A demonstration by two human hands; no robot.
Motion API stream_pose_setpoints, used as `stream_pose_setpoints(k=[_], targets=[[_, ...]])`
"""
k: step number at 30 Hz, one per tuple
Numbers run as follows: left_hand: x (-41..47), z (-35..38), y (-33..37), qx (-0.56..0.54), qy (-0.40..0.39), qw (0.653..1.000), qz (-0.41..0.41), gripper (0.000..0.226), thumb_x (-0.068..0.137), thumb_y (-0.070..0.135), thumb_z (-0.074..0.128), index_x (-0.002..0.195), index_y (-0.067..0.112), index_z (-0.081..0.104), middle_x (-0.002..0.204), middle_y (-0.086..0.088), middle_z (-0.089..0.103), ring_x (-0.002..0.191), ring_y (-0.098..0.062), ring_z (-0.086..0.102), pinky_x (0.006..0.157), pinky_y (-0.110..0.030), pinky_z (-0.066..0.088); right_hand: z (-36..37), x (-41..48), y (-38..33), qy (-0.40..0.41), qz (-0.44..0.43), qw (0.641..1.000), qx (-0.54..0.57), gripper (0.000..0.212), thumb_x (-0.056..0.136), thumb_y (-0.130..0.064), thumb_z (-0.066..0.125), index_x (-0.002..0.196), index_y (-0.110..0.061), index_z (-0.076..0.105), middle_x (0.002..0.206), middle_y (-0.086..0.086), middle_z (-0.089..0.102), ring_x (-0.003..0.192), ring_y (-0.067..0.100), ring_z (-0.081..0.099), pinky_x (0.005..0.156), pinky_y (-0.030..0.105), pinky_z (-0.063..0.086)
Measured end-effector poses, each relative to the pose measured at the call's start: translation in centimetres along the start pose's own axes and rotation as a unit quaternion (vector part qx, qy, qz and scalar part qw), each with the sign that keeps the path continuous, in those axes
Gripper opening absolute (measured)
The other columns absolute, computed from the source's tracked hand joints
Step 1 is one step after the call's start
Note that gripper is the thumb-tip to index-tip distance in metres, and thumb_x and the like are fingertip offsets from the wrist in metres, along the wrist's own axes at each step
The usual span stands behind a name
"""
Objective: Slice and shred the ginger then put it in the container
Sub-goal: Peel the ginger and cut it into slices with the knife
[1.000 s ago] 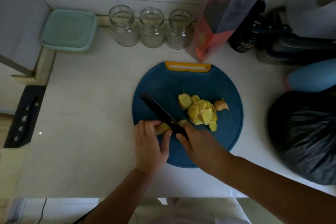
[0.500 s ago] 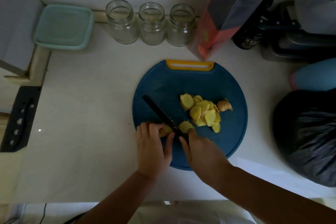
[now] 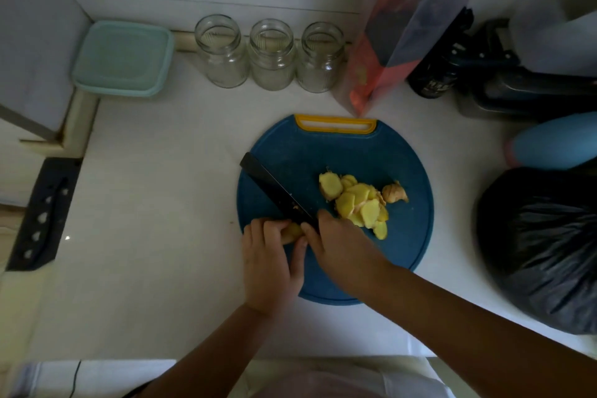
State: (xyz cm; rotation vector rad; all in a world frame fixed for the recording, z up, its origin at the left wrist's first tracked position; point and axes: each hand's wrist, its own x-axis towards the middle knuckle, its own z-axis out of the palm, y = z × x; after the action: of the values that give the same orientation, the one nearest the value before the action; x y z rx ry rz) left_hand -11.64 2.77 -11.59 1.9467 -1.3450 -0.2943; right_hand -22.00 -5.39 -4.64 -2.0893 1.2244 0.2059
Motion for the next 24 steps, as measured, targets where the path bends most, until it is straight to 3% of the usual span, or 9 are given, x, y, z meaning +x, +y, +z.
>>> stream_pose_setpoints(k=[3,6,8,9,11,14,18,22,24], targets=[[0.0,-0.1,0.2,-0.012,0.009,1.0,-0.001,0.027,0.085,0.036,0.052,0.101,0.016,0.045,0.092,-0.006,0.051,0.084,-0.015,0.043,0.072,-0.026,0.036,-0.9,-0.4,-0.2,0.003,-0.006,0.999,0.043,0.028,0.103,-0.042,0.033,0.094,-0.016,0.039,0.068,-0.003,0.046,0.058,0.01,0.045,0.05,0.025,0.034],[0.2,0.0,0.2,-0.014,0.015,1.0,0.001,0.027,0.086,0.037,0.052,0.102,0.016,0.045,0.093,-0.006,0.05,0.084,-0.016,0.043,0.072,-0.026,0.036,-1.5,-0.9,-0.7,0.047,-0.039,0.998,-0.019,0.033,0.103,-0.038,0.035,0.128,-0.017,0.036,0.095,0.004,0.059,0.072,0.019,0.059,0.055,0.027,0.043],[0.2,0.0,0.2,-0.011,0.015,1.0,0.001,0.027,0.086,0.036,0.052,0.101,0.016,0.045,0.093,-0.007,0.052,0.084,-0.018,0.045,0.073,-0.026,0.036,-1.1,-1.0,-0.5,0.097,-0.074,0.99,-0.076,0.055,0.101,-0.027,0.047,0.147,-0.024,0.016,0.114,0.009,0.055,0.063,0.02,0.056,0.046,0.026,0.043],[0.2,0.1,0.2,-0.008,0.014,1.0,0.001,0.027,0.086,0.036,0.052,0.101,0.016,0.045,0.093,-0.008,0.052,0.084,-0.019,0.046,0.073,-0.025,0.035,-0.8,-1.0,-0.5,0.101,-0.089,0.986,-0.099,0.073,0.098,-0.022,0.054,0.15,-0.028,0.005,0.113,0.011,0.055,0.052,0.015,0.046,0.036,0.021,0.034],[0.1,0.1,0.2,-0.004,0.015,1.0,0.001,0.027,0.085,0.036,0.052,0.1,0.015,0.045,0.092,-0.008,0.053,0.084,-0.02,0.046,0.074,-0.025,0.035,-0.6,-0.8,-0.6,0.098,-0.111,0.977,-0.152,0.091,0.098,-0.022,0.054,0.15,-0.035,-0.02,0.11,0.012,0.056,0.048,0.012,0.035,0.036,0.017,0.019],[0.1,-0.1,0.3,0.003,0.022,1.0,0.002,0.028,0.084,0.037,0.053,0.101,0.016,0.045,0.092,-0.007,0.052,0.084,-0.017,0.044,0.073,-0.023,0.034,-0.7,-0.4,0.0,0.042,-0.111,0.979,-0.165,0.084,0.104,-0.025,0.038,0.132,-0.038,-0.04,0.109,0.008,0.058,0.072,0.021,0.057,0.048,0.025,0.032],[0.1,-0.2,0.6,0.008,0.02,1.0,0.002,0.028,0.084,0.038,0.052,0.101,0.017,0.044,0.093,-0.007,0.051,0.085,-0.016,0.043,0.074,-0.021,0.033,-0.7,-0.4,0.9,0.041,-0.122,0.984,-0.122,0.087,0.103,-0.02,0.039,0.129,-0.036,-0.042,0.095,0.006,0.06,0.064,0.016,0.048,0.046,0.026,0.031],[0.0,-0.2,0.6,0.011,0.022,1.0,0.009,0.028,0.086,0.037,0.051,0.101,0.016,0.044,0.093,-0.008,0.051,0.085,-0.016,0.042,0.074,-0.022,0.033,-0.8,-1.0,1.8,0.025,-0.133,0.988,-0.076,0.086,0.102,-0.016,0.04,0.129,-0.034,-0.039,0.072,-0.001,0.046,0.06,0.017,0.048,0.058,0.04,0.05],[-0.1,-0.3,0.6,0.018,0.018,1.0,0.017,0.027,0.086,0.036,0.052,0.101,0.015,0.044,0.092,-0.008,0.052,0.084,-0.018,0.043,0.074,-0.023,0.034,-0.8,-1.5,1.7,0.027,-0.134,0.989,-0.062,0.088,0.101,-0.013,0.042,0.13,-0.032,-0.039,0.072,-0.002,0.041,0.06,0.015,0.046,0.059,0.036,0.049]])
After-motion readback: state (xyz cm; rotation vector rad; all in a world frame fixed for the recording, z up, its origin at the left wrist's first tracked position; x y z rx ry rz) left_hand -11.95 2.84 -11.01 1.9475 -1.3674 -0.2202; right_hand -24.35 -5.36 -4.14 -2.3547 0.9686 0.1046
